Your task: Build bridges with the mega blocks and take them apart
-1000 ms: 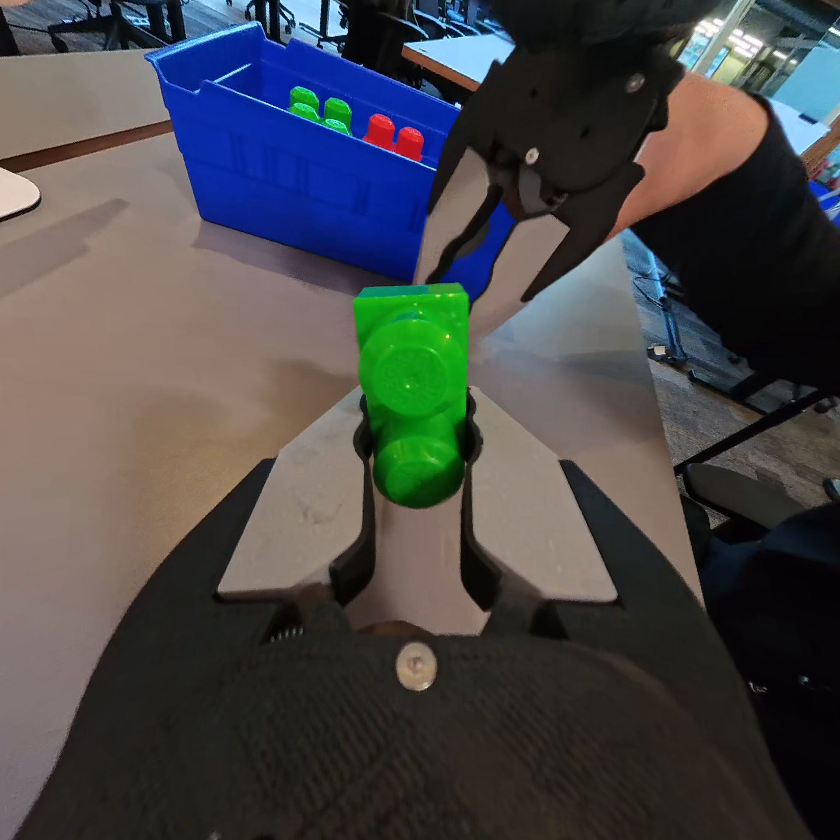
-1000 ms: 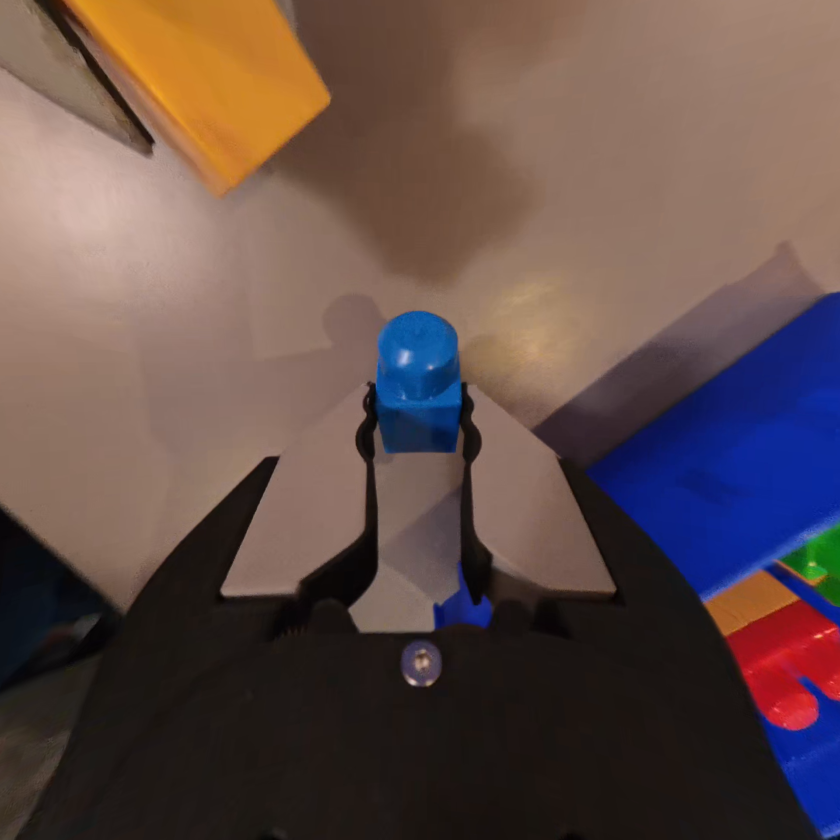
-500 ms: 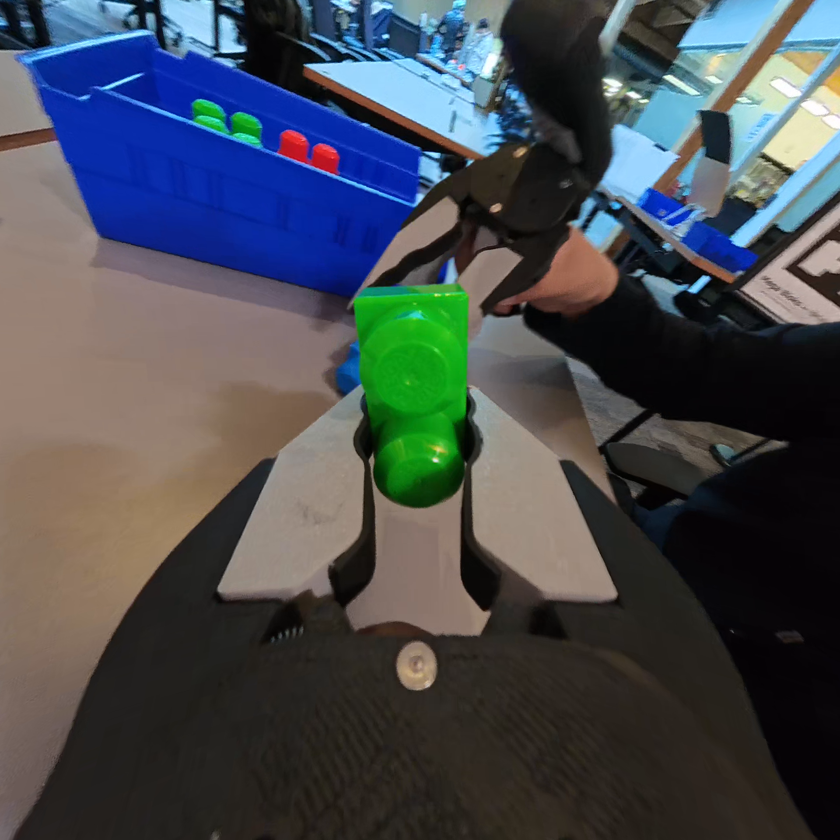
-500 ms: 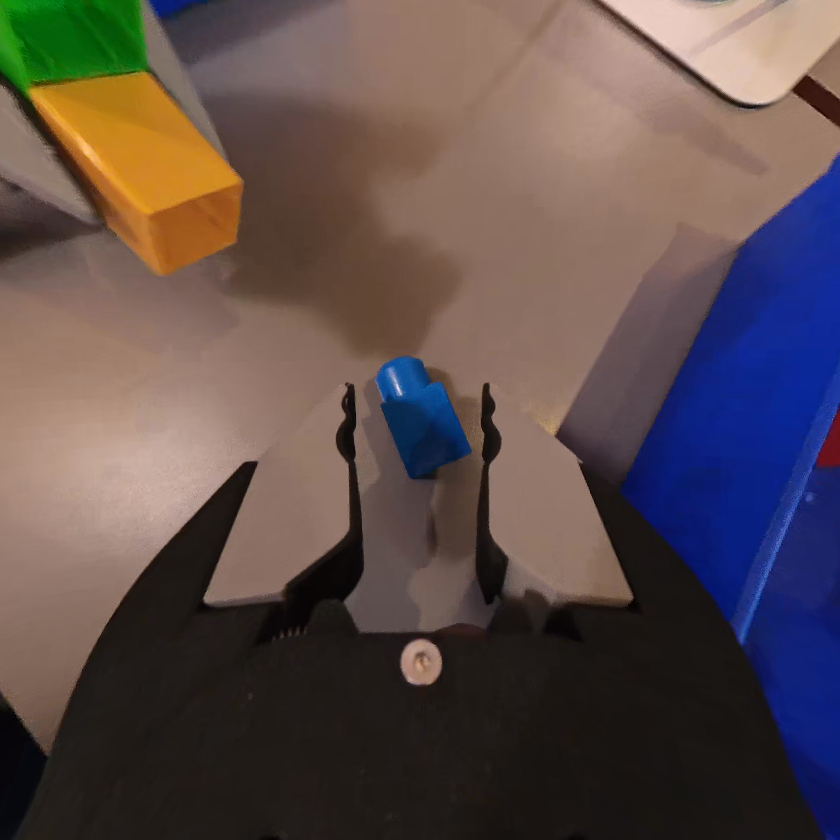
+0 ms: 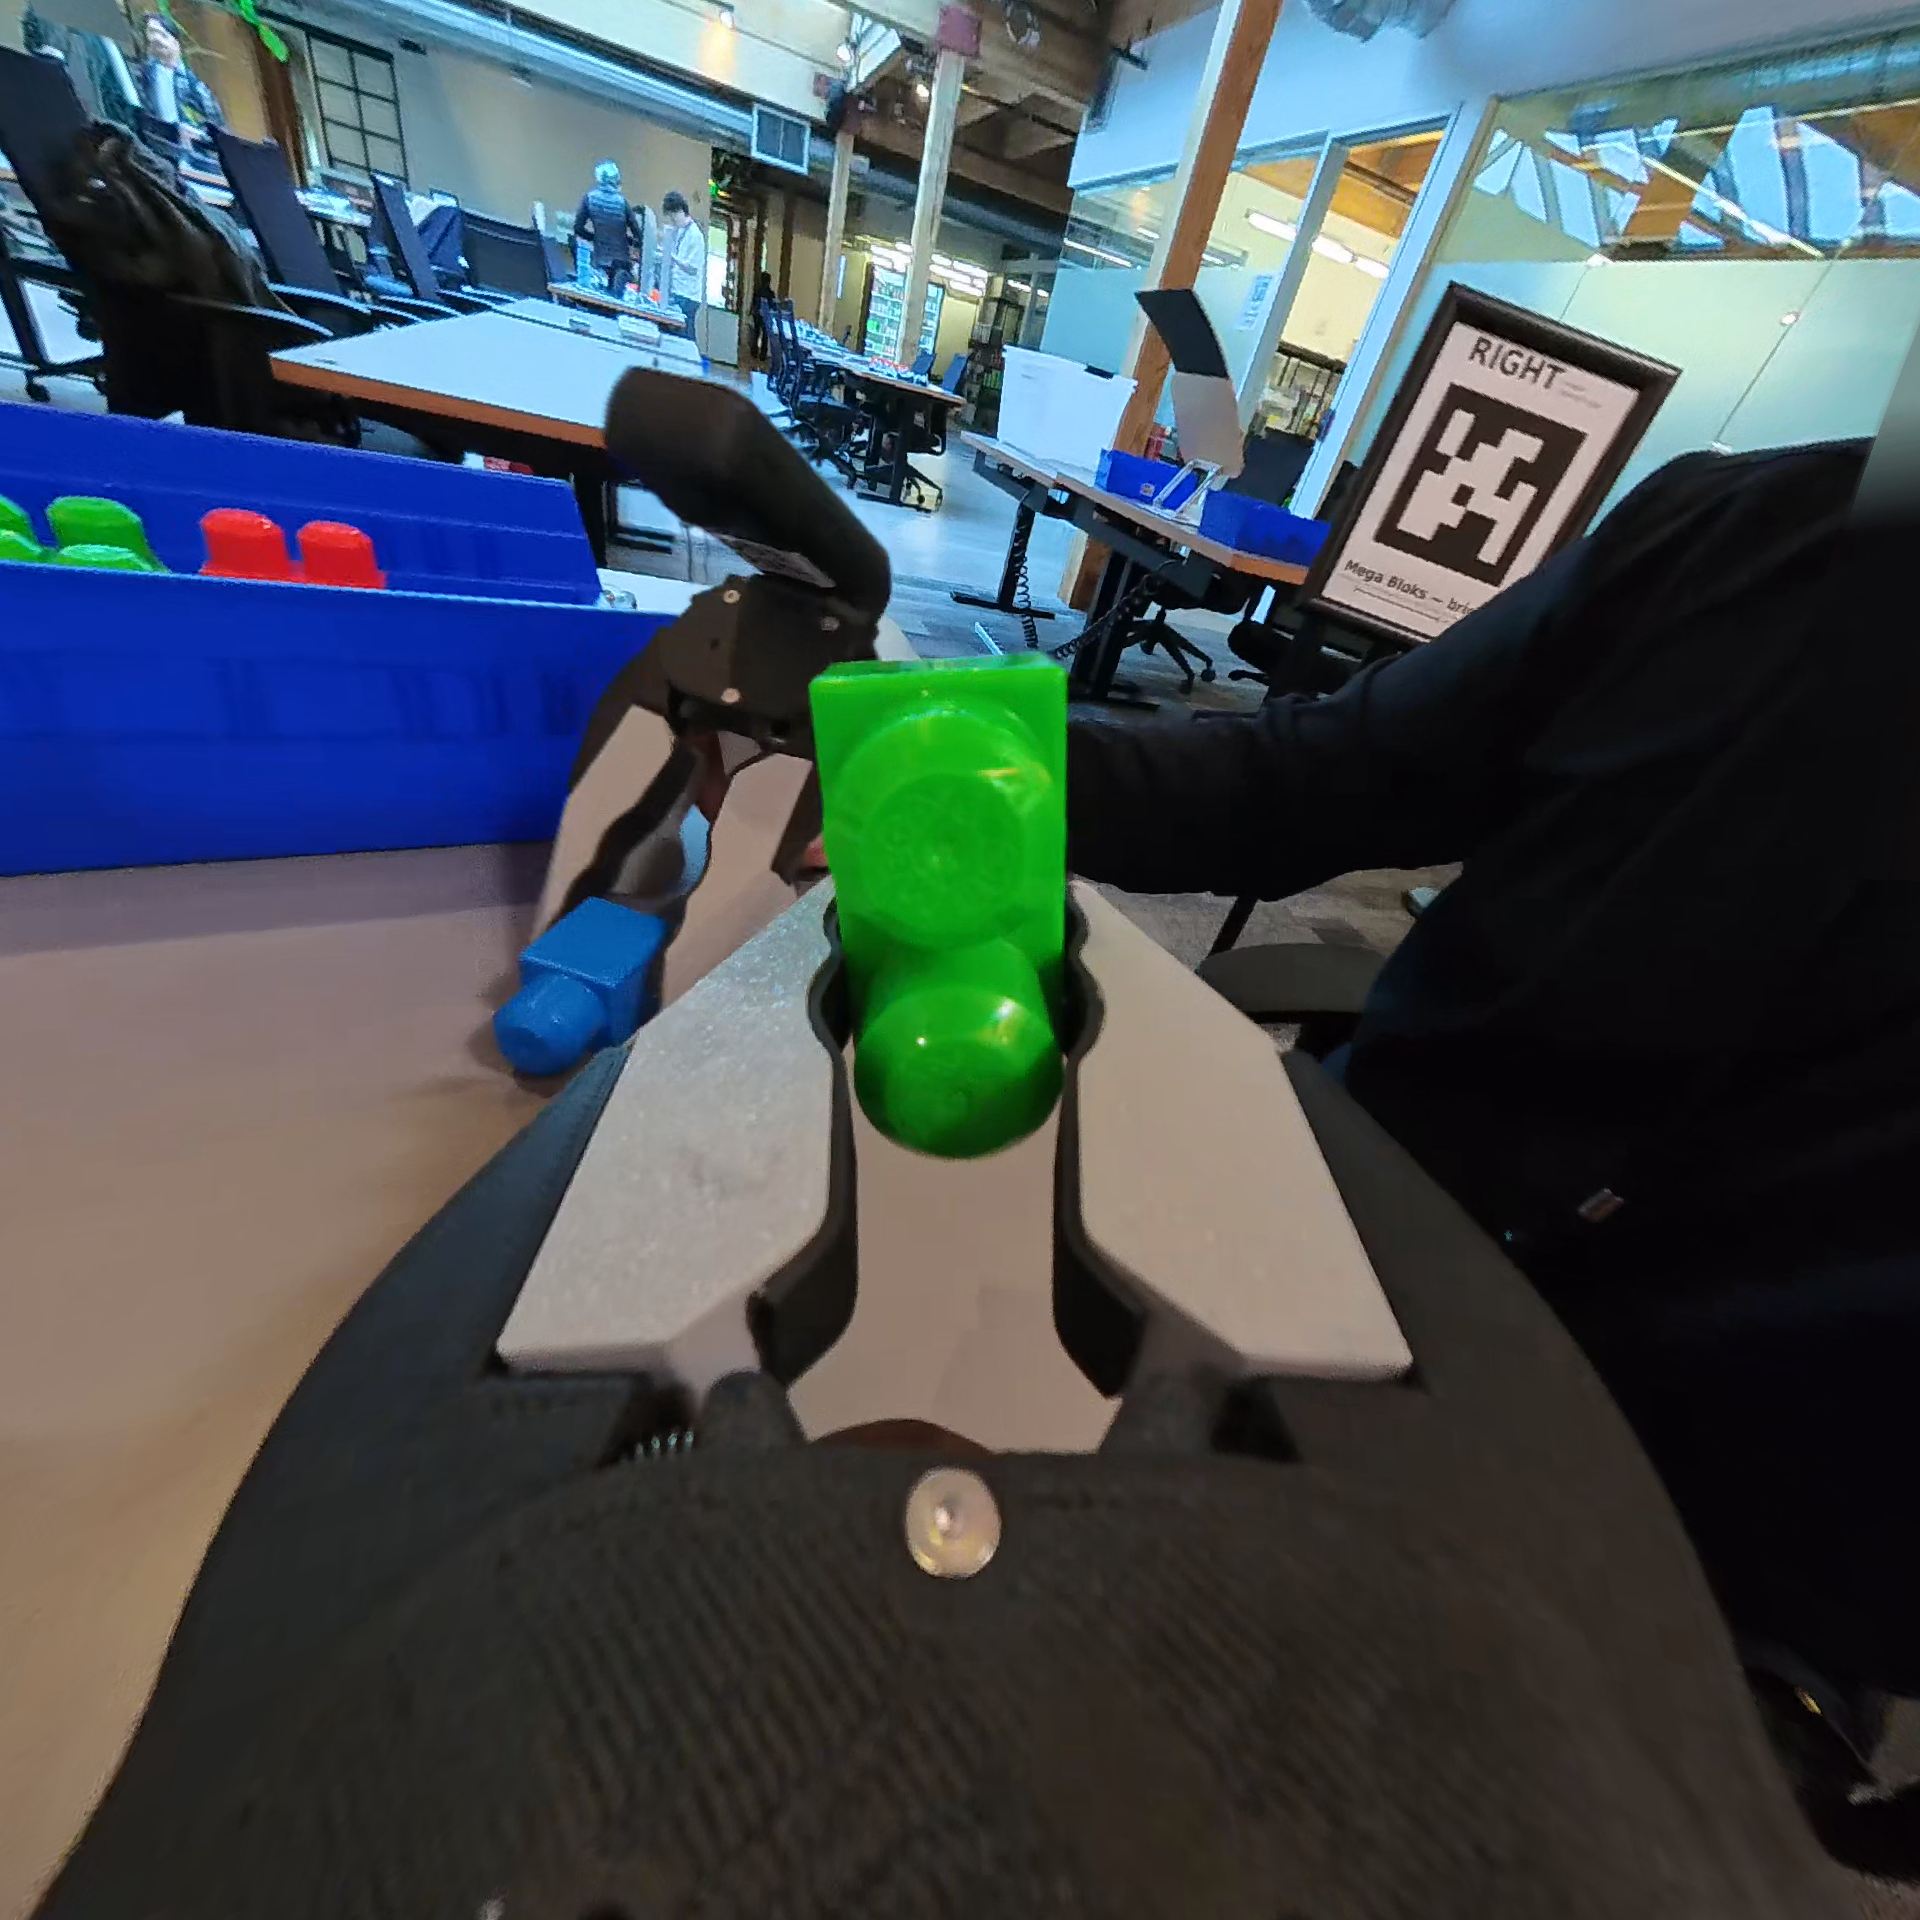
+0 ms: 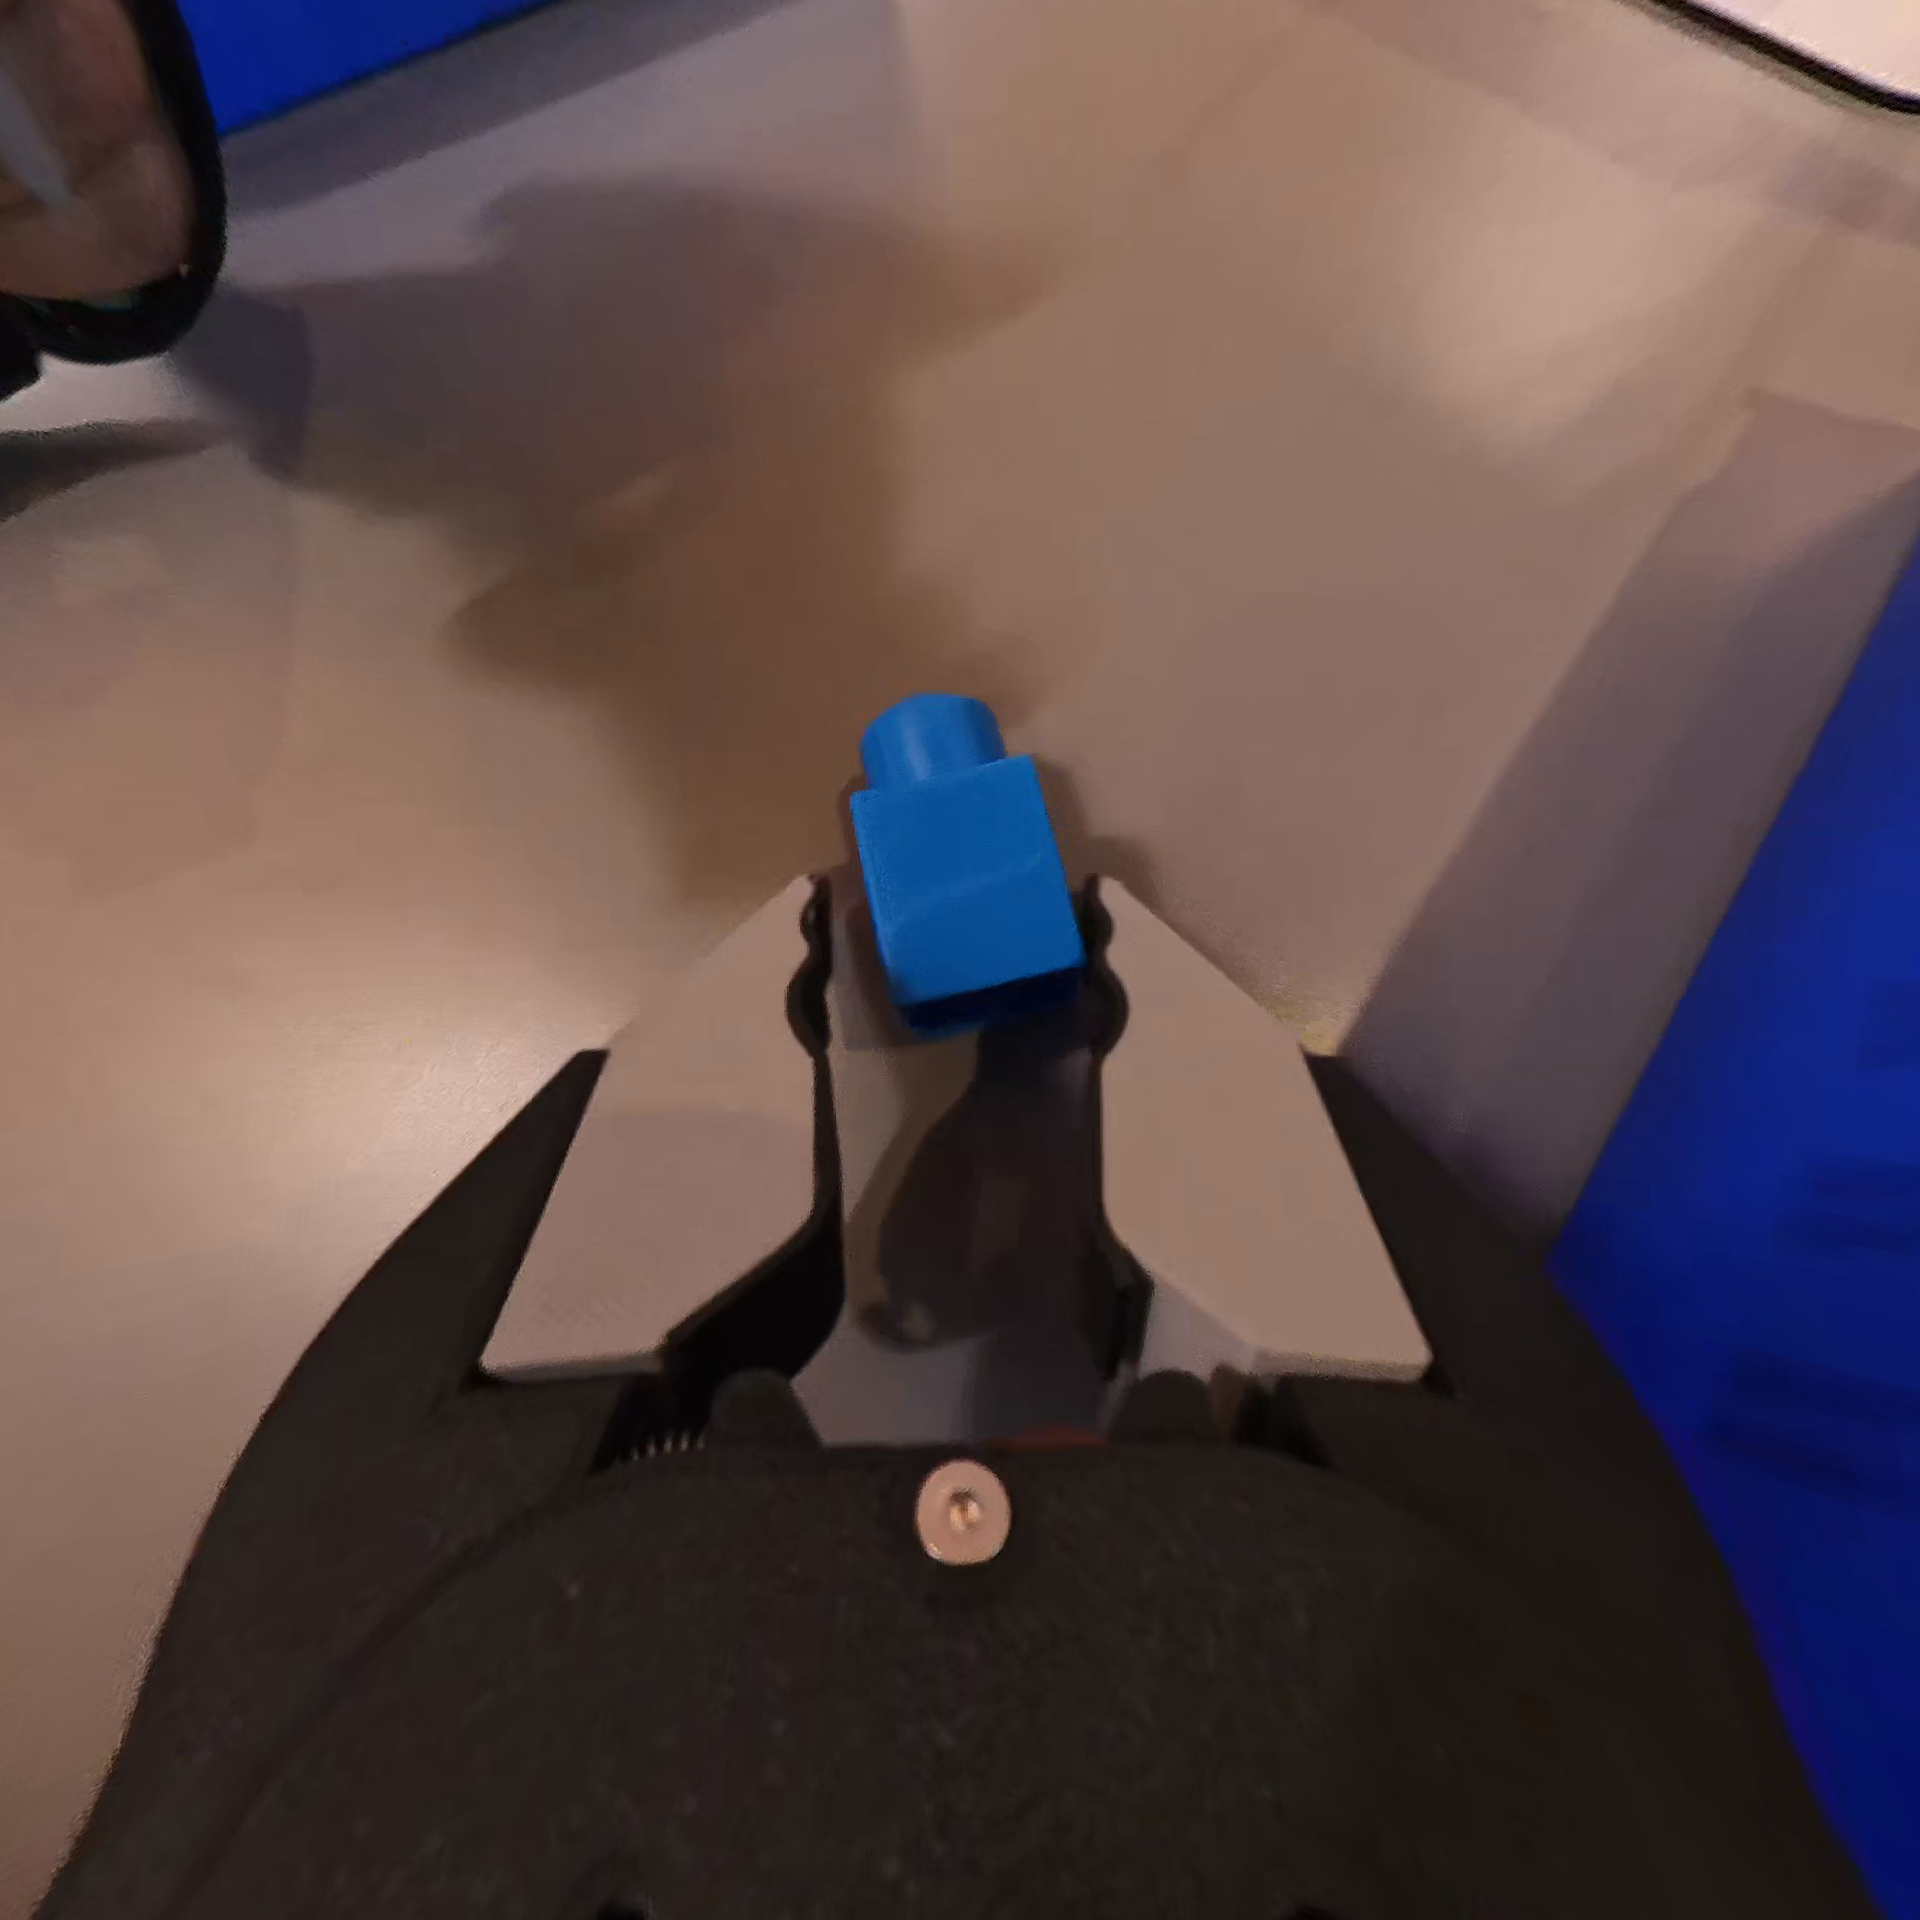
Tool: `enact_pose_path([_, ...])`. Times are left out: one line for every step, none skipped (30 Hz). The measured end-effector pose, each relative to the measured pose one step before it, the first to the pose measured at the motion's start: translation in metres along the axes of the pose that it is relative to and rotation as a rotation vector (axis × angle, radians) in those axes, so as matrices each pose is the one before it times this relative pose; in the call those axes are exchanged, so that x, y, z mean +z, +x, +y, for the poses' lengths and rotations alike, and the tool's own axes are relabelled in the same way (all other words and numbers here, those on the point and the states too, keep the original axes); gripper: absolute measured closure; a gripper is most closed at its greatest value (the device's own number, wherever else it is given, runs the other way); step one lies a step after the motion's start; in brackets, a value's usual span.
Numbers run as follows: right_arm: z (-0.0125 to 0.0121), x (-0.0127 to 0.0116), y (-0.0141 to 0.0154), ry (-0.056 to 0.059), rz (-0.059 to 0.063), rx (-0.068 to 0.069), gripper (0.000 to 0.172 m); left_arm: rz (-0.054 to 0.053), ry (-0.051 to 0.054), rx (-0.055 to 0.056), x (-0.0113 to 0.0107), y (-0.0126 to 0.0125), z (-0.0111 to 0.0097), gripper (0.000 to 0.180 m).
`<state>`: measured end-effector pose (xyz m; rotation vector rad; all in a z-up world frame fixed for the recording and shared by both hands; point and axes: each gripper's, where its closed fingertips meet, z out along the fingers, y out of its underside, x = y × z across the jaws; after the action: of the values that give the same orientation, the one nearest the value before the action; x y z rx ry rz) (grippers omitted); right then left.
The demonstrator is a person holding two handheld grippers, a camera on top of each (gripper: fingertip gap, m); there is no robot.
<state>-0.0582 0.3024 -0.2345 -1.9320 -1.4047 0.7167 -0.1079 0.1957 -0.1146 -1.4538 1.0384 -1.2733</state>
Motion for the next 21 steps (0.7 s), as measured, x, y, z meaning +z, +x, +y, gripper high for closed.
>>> enact_pose_path([-0.00142,-0.00099,-0.00399,0.0112,-0.0182,-0.0192,0.133,-0.0053,0.0100,-0.0085,-0.00084,-0.00247,-0.00062,0.144])
enact_pose_path([-0.00273,-0.00194,-0.00287,0.0216,-0.0107,-0.0176,0.138,0.0007,0.0122,-0.0100,-0.00089,-0.00146,-0.00095,0.144])
enact_pose_path([-0.00224,-0.00183,-0.00096,0.0187,-0.0010,-0.0082,0.139,-0.0006,0.0094,-0.0096,-0.00101,-0.00152,-0.00076,0.144])
enact_pose_path([-0.00097,-0.00081,0.00038,0.0081,0.0025,0.0018,0.139,-0.0066,0.0069,-0.0067,-0.00086,-0.00202,-0.00040,0.144])
enact_pose_path([0.00088,0.00061,0.00291,-0.0067,0.0134,0.0148,0.139,-0.0118,0.0030,-0.0051,-0.00074,-0.00267,-0.00004,0.144])
enact_pose_path([0.00249,0.00204,0.00492,-0.0206,0.0234,0.0246,0.135,-0.0091,0.0001,-0.0031,-0.00036,-0.00216,0.00042,0.144])
enact_pose_path([0.00355,0.00283,0.00204,-0.0294,0.0060,0.0155,0.125,-0.0012,0.0007,-0.0012,-0.00019,-0.00054,0.00030,0.144])
enact_pose_path([0.00244,0.00206,0.00005,-0.0206,-0.0013,0.0045,0.123,0.0028,0.0017,0.0004,0.00002,0.00026,0.00006,0.144])
enact_pose_path([-0.00083,-0.00019,0.00060,0.0050,0.0083,-0.0015,0.129,-0.0055,0.0024,0.0036,-0.00002,-0.00046,-0.00018,0.144])
enact_pose_path([0.00034,0.00028,0.00021,-0.0032,0.0059,-0.0036,0.135,-0.0099,-0.0033,0.0042,-0.00025,-0.00100,0.00065,0.144])
enact_pose_path([0.00007,-0.00008,-0.00020,-0.0005,0.0048,-0.0070,0.137,-0.0071,-0.0097,0.0049,-0.00023,-0.00043,0.00138,0.144])
enact_pose_path([-0.00003,0.00002,-0.00153,-0.0003,-0.0037,-0.0100,0.137,-0.0050,-0.0030,0.0085,-0.00016,0.00016,0.00049,0.145])
enact_pose_path([-0.00052,-0.00052,-0.00216,0.0034,-0.0082,-0.0104,0.138,0.0019,0.0034,0.0052,-0.00006,0.00103,-0.00059,0.144])
enact_pose_path([-0.00214,-0.00153,-0.00211,0.0162,-0.0084,-0.0070,0.138,0.0146,0.0013,-0.0008,0.00032,0.00248,-0.00031,0.144])
enact_pose_path([-0.00429,-0.00287,-0.00459,0.0310,-0.0244,-0.0040,0.138,0.0096,-0.0007,-0.0004,0.00064,0.00146,0.00020,0.144])
enact_pose_path([-0.00635,-0.00423,-0.00685,0.0415,-0.0409,0.0048,0.138,-0.0013,-0.0021,-0.0011,0.00090,-0.00042,0.00091,0.144])
enact_pose_path([-0.00751,-0.00522,-0.00751,0.0434,-0.0444,0.0114,0.138,0.0102,-0.0041,-0.0046,0.00112,0.00100,0.00147,0.144])
enact_pose_path([-0.00903,-0.00605,-0.00812,0.0454,-0.0434,0.0084,0.139,0.0157,-0.0001,-0.0069,0.00101,0.00167,0.00085,0.145])
enact_pose_path([-0.01071,-0.00632,-0.01098,0.0479,-0.0541,0.0015,0.139,0.0092,0.0019,-0.0104,0.00092,0.00044,0.00053,0.145])
enact_pose_path([-0.01174,-0.00615,-0.01135,0.0443,-0.0468,-0.0021,0.139,0.0020,-0.0040,-0.0105,0.00070,-0.00063,0.00123,0.144])
enact_pose_path([-0.01202,-0.00551,-0.00995,0.0399,-0.0281,-0.0108,0.139,-0.0036,-0.0050,-0.0073,0.00052,-0.00153,0.00127,0.144])
